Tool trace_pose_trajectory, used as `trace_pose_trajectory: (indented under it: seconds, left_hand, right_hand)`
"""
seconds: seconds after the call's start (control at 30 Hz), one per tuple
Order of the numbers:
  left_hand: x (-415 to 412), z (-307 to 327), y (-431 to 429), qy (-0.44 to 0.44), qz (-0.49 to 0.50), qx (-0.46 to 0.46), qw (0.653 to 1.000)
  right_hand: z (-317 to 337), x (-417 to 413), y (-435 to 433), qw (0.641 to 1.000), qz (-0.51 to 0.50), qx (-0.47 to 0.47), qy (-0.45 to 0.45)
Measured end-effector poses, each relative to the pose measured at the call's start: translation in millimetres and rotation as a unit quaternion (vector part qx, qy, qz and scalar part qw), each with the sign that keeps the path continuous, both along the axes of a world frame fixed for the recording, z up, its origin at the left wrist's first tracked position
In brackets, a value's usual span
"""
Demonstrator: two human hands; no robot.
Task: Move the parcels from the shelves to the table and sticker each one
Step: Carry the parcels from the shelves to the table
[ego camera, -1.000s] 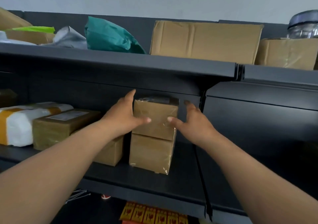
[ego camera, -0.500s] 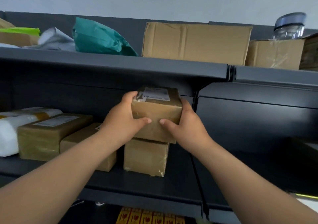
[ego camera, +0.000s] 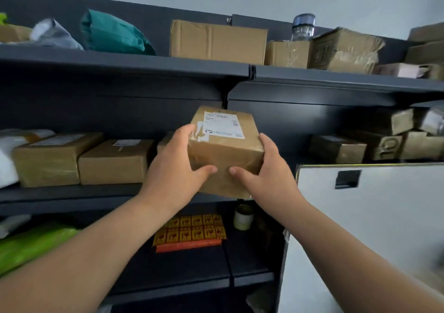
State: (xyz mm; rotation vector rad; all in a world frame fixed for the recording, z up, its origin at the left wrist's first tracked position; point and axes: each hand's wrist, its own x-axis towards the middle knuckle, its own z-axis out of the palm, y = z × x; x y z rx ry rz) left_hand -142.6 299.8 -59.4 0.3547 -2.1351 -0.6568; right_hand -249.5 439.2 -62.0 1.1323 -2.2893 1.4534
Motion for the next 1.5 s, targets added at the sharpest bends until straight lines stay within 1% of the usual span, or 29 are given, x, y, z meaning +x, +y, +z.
trace_pose_trajectory:
  seconds: [0.17,0.4,0.6,0.77,0.93,1.07,1.2,1.43,1.5]
  left_hand:
    - [15.5,-11.1,53.2,-0.016,-0.075,0.02,0.997]
    - [6.2,-28.8,126.1,-0.039,-0.174,0.044,0.983]
    - [-21.3,-73.5,189.3,-0.096,-0.245,0.094,0.96]
    - [-57.5,-104.7,242.6,-0.155,-0.287,0.116,0.938]
    - [-118.2,-126.1,300.2,-0.191,-0.3,0.114,0.928]
    - [-182.9,-149.3,353.9,-0.22,-0.291,0.112,0.925]
    - [-256.9,-176.9,414.9,-0.266,-0.286,0.118,0.913]
    - [-363.2,-233.4,497.8,-0.339,-0.267,0.165,0.887]
    - [-390.1,-252.2,517.1,-0.354,-0.259,0.182,0.88]
  right_hand:
    - [-9.8,33.3,65.8,0.998,-0.052,0.012,-0.014]
    - [-28.6,49.6,151.7,0.99,-0.136,0.025,-0.032]
    - [-64.3,49.2,223.4,0.974,-0.195,0.049,-0.104]
    - [-93.5,28.7,281.7,0.956,-0.233,0.055,-0.171]
    - [-124.3,-27.5,338.7,0.941,-0.267,0.058,-0.201]
    - [-148.8,-90.6,388.6,0.934,-0.267,0.063,-0.23]
    - [-177.7,-162.6,447.3,0.918,-0.279,0.075,-0.272]
    - [-232.6,-272.8,534.5,0.886,-0.303,0.136,-0.324]
    - [-251.2,-298.5,553.2,0.879,-0.308,0.163,-0.326]
